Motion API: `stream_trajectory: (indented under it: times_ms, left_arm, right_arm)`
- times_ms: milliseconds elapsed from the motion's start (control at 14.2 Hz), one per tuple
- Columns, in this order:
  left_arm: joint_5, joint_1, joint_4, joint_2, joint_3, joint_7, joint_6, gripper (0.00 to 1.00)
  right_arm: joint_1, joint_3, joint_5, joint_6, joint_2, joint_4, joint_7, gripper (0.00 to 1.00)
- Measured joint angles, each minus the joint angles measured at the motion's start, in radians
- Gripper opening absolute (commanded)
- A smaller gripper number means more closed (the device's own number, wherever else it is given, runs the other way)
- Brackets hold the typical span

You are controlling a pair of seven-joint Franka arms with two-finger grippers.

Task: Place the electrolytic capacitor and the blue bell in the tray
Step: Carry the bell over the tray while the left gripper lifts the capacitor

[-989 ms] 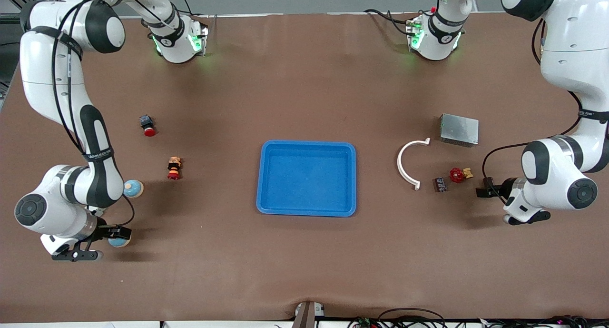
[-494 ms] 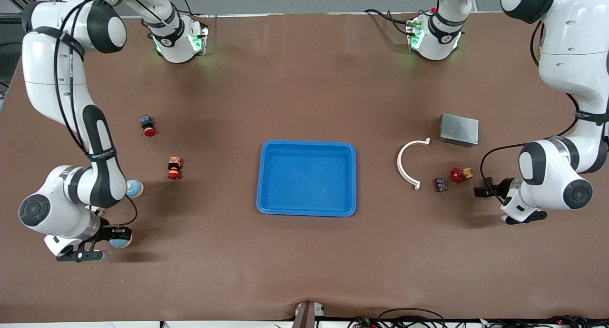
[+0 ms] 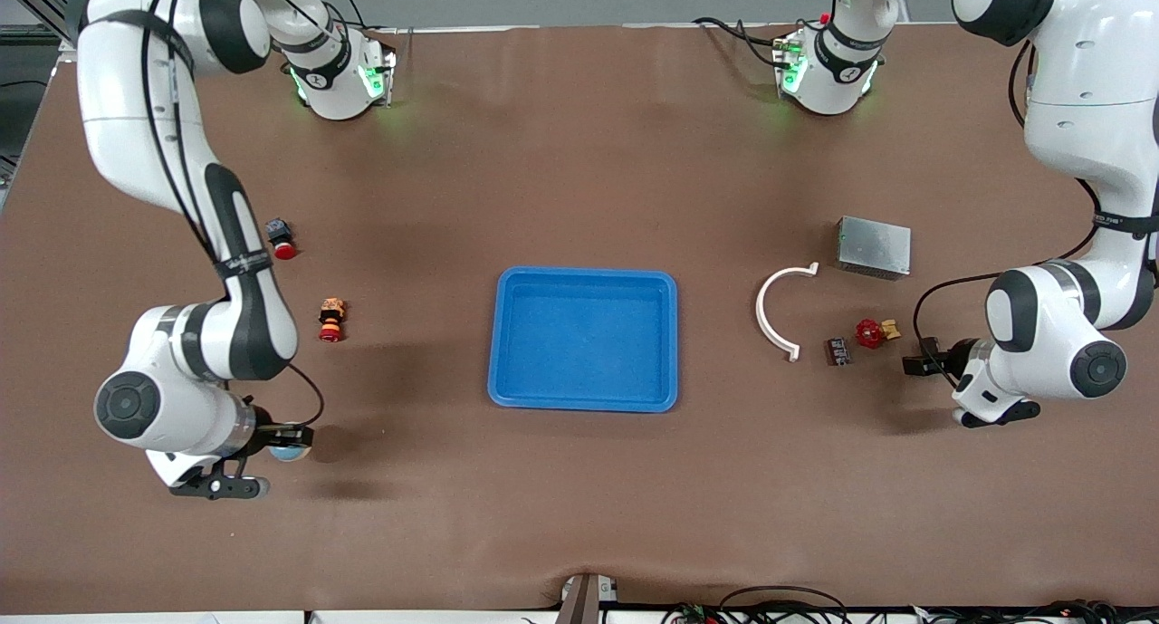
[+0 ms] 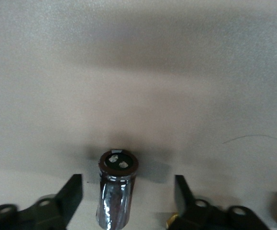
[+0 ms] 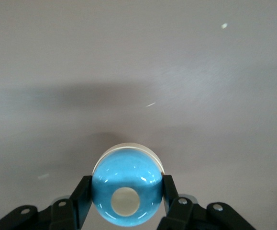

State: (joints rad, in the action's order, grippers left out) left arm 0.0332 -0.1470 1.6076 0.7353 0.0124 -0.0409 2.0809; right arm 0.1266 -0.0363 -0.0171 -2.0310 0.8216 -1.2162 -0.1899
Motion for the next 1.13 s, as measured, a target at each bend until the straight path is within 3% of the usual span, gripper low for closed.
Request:
stream_trajectory:
  times_ms: [71, 212, 636, 1130]
  left_arm:
    - [0.000, 0.000, 0.000, 0.000, 0.000, 0.000, 0.000, 0.31]
    - [0.000, 0.000, 0.000, 0.000, 0.000, 0.000, 0.001, 0.02]
    - [0.000, 0.000, -0.011, -0.001, 0.000, -0.002, 0.003, 0.00]
    - [0.000, 0.014, -0.034, -0.085, 0.025, -0.124, -0.043, 0.00]
  right_arm:
    - [0.030, 0.007, -0.006, 0.042, -0.029, -0.001, -0.065, 0.00]
    - [0.083, 0.034, -0.038, 0.082, -0.095, -0.026, -0.192, 0.00]
    - [0.299, 0.061, -0.056, 0.074, -0.258, -0.180, -0.575, 0.00]
    - [0.469, 0.061, -0.056, -0.187, -0.276, -0.390, -0.863, 0.00]
